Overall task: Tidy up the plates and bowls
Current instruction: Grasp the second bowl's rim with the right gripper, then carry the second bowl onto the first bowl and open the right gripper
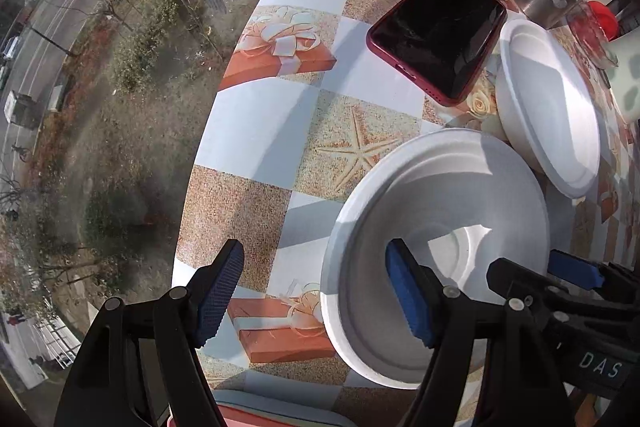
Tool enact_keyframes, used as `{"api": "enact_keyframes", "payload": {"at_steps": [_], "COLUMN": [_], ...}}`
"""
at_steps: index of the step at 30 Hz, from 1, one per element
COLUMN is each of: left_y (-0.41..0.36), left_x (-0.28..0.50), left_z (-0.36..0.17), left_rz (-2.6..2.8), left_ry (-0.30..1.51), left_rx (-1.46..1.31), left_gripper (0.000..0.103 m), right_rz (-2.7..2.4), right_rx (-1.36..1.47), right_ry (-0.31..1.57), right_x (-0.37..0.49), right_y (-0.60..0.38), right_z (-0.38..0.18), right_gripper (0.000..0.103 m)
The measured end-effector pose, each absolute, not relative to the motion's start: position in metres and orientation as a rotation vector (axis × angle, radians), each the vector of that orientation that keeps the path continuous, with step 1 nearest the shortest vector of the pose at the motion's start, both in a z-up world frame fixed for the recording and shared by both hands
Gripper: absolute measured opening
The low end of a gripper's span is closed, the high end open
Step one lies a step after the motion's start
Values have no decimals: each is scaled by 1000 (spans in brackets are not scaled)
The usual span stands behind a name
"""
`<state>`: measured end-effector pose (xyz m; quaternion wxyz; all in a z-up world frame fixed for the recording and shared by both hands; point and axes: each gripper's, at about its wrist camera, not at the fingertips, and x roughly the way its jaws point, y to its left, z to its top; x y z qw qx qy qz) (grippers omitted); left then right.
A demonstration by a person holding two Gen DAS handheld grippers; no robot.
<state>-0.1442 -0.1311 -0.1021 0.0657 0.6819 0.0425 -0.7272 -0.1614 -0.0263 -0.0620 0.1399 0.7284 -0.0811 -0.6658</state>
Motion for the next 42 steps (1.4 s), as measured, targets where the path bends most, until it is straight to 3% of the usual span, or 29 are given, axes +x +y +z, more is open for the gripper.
{"api": "enact_keyframes", "payload": {"at_steps": [4, 5, 7, 8, 9, 10, 12, 13, 31, 42], "left_y": [-134, -135, -135, -133, -128, -125, -118, -117, -54, -25], "left_x": [-144, -144, -143, -144, -147, -148, -144, -143, -55, -35], "left_z": [-107, -110, -109, -106, -105, -102, -101, -101, -88, -16], "left_rz": [-2177, -2172, -2193, -2210, -2225, -2243, -2248, -2246, -2225, -2381], "left_ry": [114, 118, 138, 139, 130, 123, 104, 107, -82, -193], "left_rx": [2068, 2082, 2094, 2102, 2115, 2132, 2158, 2161, 2314, 2272], "left_gripper": [76, 76, 63, 58, 47, 35, 32, 32, 36, 36], "right_rz": [-1919, -1911, -1917, -1920, -1916, -1897, -1843, -1837, -1746, -1837], "right_rx": [2108, 2116, 2104, 2084, 2053, 2026, 2014, 2027, 2223, 2144], "right_ry": [-185, -174, -128, -82, -38, -17, -39, -58, -259, -368], "right_x": [-165, -164, -163, -162, -160, -159, -156, -154, -54, -38], "right_y": [-36, -37, -43, -47, -53, -57, -62, -60, 27, 124], "right_z": [-71, -73, -72, -70, -69, -68, -70, -71, -101, -45], "right_gripper": [81, 76, 69, 61, 48, 42, 21, 18, 18, 18]}}
